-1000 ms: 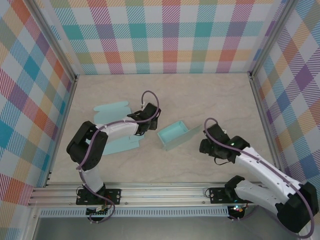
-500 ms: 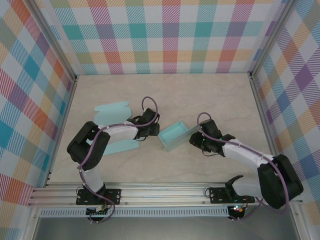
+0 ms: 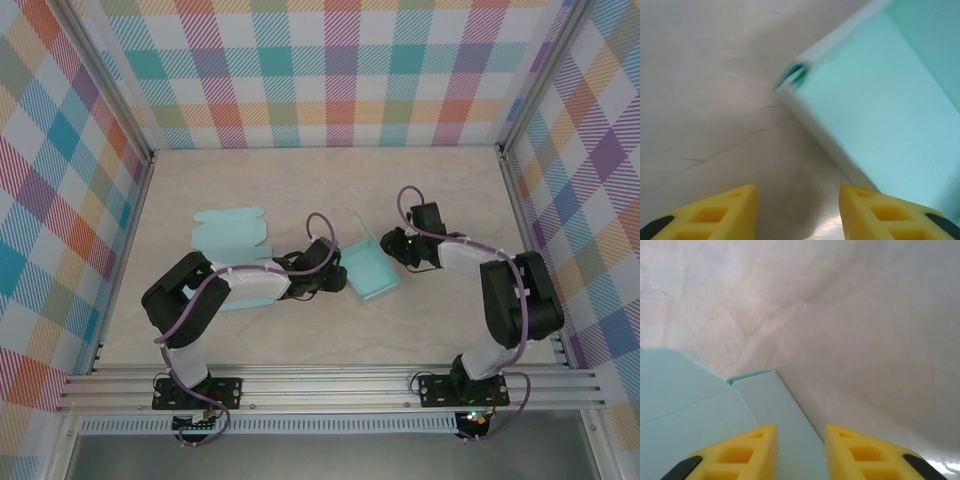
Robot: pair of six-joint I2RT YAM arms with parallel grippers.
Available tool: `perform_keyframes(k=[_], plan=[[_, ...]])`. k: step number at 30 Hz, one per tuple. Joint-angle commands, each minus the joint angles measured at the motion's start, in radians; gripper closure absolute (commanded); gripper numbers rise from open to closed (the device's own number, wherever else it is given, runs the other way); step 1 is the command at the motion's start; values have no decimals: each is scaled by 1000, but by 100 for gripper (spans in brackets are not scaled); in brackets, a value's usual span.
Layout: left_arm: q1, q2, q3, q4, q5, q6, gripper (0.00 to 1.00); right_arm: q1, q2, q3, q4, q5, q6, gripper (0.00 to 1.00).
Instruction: Fold the paper box
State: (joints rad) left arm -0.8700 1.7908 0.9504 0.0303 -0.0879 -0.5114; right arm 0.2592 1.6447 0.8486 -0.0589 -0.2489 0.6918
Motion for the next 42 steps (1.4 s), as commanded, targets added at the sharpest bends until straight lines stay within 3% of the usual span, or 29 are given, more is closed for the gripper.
perform_keyframes(k=[1,7,12,15,20,23,25,34,42], plan=[[-49,18,19,93,17,-46,54,-29,49,91,-53,-66,-83,69],[-75,-103,-45,126,-105,7,55,-112,21,167,-222,-5,-174,65],[-61,-209,-3,-46,-298,233,46,-128,-123,149,-396,197,-219,56],[-41,-193,53,-104,-319,396,38,-127,-235,119,-483,293,-212,50],[-24,-83,172,-169,-256,572,36,-128,-435,62,-607,396,-183,34],[-24,2,246,-197,-256,621,38,-127,-545,46,-672,408,-179,23],[-24,43,278,-198,-270,647,38,-127,-604,43,-711,410,-178,21],[-24,159,367,-229,-335,721,43,-128,-769,49,-810,369,-164,17],[-23,209,403,-268,-347,742,50,-127,-808,56,-821,353,-161,16]])
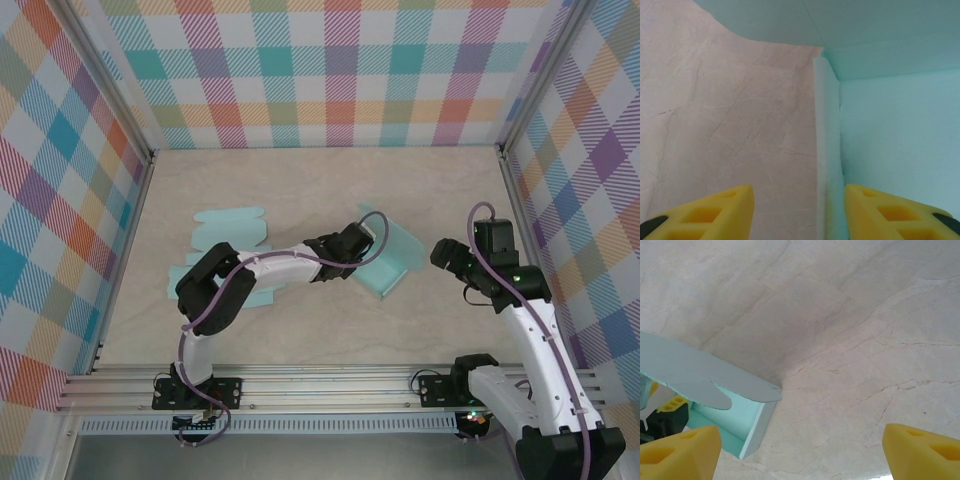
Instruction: Fold the paper box
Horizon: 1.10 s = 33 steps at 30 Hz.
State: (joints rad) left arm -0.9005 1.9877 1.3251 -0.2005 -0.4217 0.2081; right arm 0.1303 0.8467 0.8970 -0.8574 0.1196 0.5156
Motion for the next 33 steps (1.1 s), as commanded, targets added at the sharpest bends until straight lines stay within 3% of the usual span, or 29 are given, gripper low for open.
perform_keyframes(k=[1,4,8,13,16,25,29,33], plan=[[8,15,32,-43,-7,20,53,1,-9,7,-21,-17,15,16],[8,33,48,-54,-12,18,57,1,-5,6,-14,-19,17,15],[6,74,88,-111,-37,19,71,1,-6,7,-6,-30,17,15],[-5,140,146,-185,-121,28,73,1,-17,9,-5,-26,14,15],[-15,162,171,-223,-165,28,82,1,-26,8,-8,-19,9,15],[-52,260,280,-375,-360,-49,86,2,-40,-4,1,-24,10,15],[-54,298,296,-444,-383,-130,93,2,-52,-7,0,-24,11,15],[-57,289,279,-455,-364,-170,90,2,-57,-9,1,-30,11,15]])
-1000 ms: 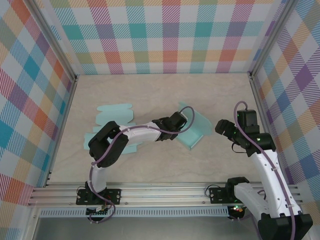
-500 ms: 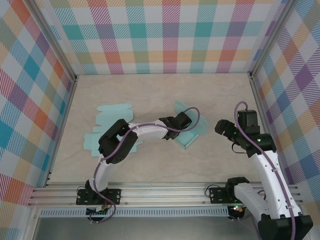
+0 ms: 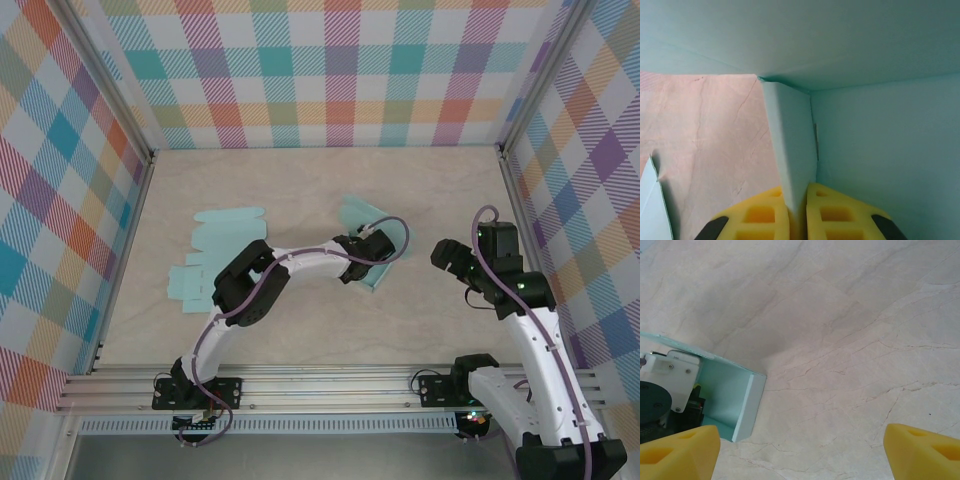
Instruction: Fold the paper box
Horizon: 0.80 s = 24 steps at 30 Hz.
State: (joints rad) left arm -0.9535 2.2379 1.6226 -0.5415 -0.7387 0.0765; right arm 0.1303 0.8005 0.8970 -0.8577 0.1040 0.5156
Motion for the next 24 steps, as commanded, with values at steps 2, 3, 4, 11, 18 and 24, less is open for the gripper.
perform_keyframes(k=[2,3,4,11,18,24], plan=[[-5,17,-27,-109,-25,-44,82,2,-8,-9,5,-21,12,15],[-5,5,-27,-110,-22,-47,78,1,-7,-9,7,-27,11,15],[-5,-7,-25,-114,-22,-51,74,1,-6,-8,8,-31,11,15],[-5,-136,20,-155,2,-94,51,0,0,-5,10,-40,-13,15],[-7,-318,-48,-112,148,-148,46,1,7,-21,39,-71,-47,14],[10,-510,-188,-5,250,-158,45,2,33,-49,126,-160,-97,14]])
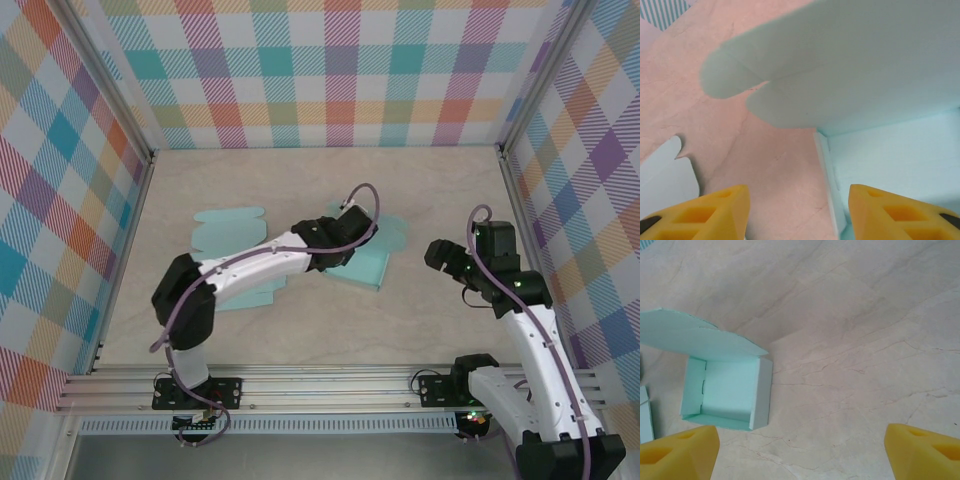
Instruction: Fold the paper box
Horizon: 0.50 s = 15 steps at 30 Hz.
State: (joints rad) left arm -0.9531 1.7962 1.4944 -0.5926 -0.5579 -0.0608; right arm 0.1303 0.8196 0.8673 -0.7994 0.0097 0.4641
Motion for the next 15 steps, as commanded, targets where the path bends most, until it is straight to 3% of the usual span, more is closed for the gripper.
perform_keyframes(k=[1,6,11,15], plan=[[21,-96,-81,68,88,-7,44,1,23,-24,82,-83,-54,14],[178,-201,-246,286,305,126,43,3,77,-52,187,-172,-94,14],[379,-168,-307,469,605,152,43,5,124,-54,261,-202,-128,15],[425,-100,-280,494,719,219,40,11,170,-51,310,-217,-151,16]])
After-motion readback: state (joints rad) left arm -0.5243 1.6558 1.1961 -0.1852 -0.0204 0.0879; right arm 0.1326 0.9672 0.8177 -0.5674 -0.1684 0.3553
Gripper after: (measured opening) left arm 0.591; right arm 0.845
